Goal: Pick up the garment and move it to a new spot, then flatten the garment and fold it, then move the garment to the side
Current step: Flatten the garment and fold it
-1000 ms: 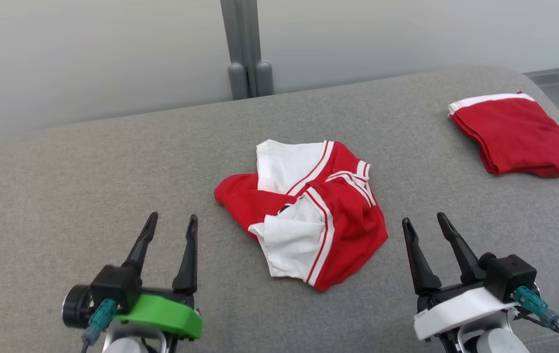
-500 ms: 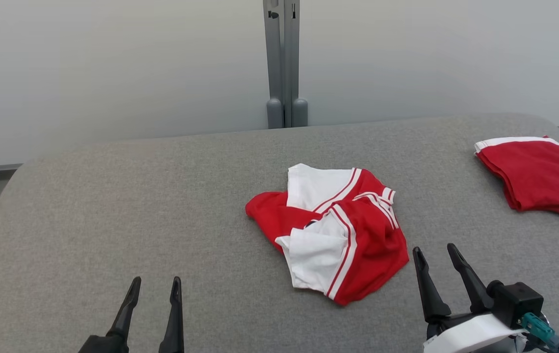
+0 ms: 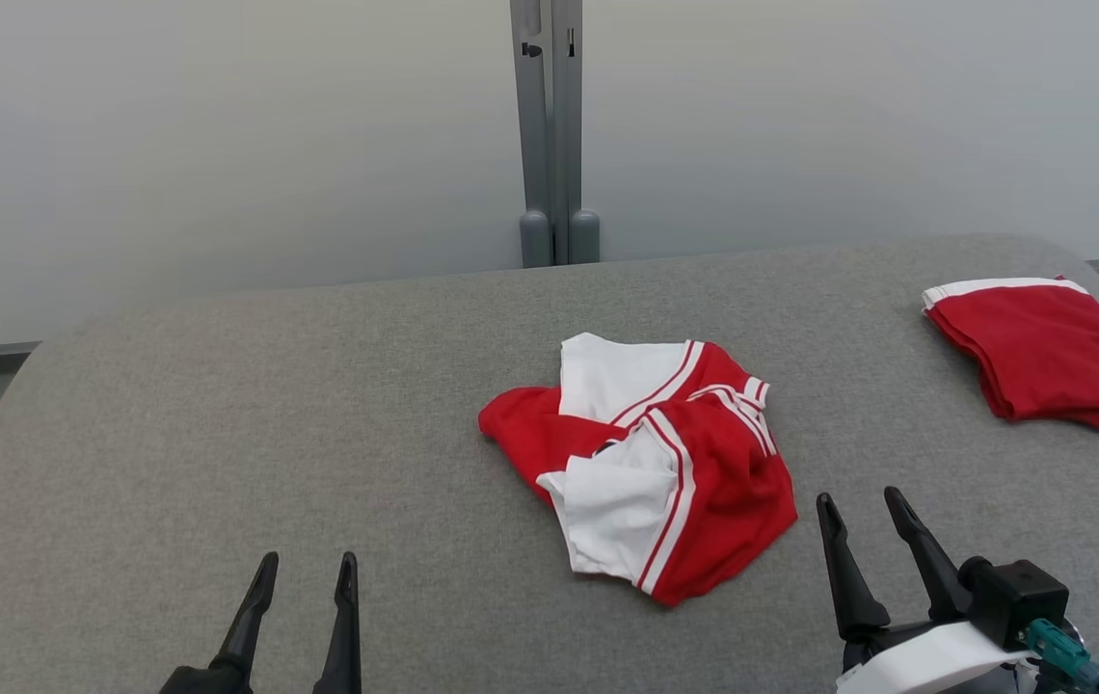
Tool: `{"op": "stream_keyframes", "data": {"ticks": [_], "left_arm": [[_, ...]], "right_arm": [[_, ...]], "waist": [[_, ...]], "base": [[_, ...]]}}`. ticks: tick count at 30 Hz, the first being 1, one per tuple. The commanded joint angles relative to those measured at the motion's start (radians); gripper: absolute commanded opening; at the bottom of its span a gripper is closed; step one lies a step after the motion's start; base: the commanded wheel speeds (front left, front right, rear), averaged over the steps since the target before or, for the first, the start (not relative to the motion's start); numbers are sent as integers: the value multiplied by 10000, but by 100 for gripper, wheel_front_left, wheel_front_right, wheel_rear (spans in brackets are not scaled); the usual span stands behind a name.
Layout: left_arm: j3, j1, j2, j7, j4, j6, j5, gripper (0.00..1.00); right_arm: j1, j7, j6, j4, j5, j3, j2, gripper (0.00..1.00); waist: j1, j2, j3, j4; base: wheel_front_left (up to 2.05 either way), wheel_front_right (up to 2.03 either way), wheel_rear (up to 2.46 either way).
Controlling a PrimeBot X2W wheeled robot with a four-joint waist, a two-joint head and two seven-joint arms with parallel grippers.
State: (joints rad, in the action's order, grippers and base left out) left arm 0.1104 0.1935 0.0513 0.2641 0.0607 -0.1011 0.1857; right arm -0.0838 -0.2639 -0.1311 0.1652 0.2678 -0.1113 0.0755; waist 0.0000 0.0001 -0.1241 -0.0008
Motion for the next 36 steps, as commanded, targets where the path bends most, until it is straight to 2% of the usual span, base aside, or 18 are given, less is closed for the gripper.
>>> {"op": "stream_keyframes", "data": {"ticks": [1,36], "left_arm": [[-15,-23,-6,0,-34,-13,98,100],[250,-234,-5,0,141,177,-21,100]], "right_arm": [[-90,-6,8,12,-69,18,-9,100],[16,-6,8,73,53,76,-41,100]], "waist": [[0,-1,-3,-13],[0,-1,24,-21]], "base": [[0,0,0],[0,0,0]]}}
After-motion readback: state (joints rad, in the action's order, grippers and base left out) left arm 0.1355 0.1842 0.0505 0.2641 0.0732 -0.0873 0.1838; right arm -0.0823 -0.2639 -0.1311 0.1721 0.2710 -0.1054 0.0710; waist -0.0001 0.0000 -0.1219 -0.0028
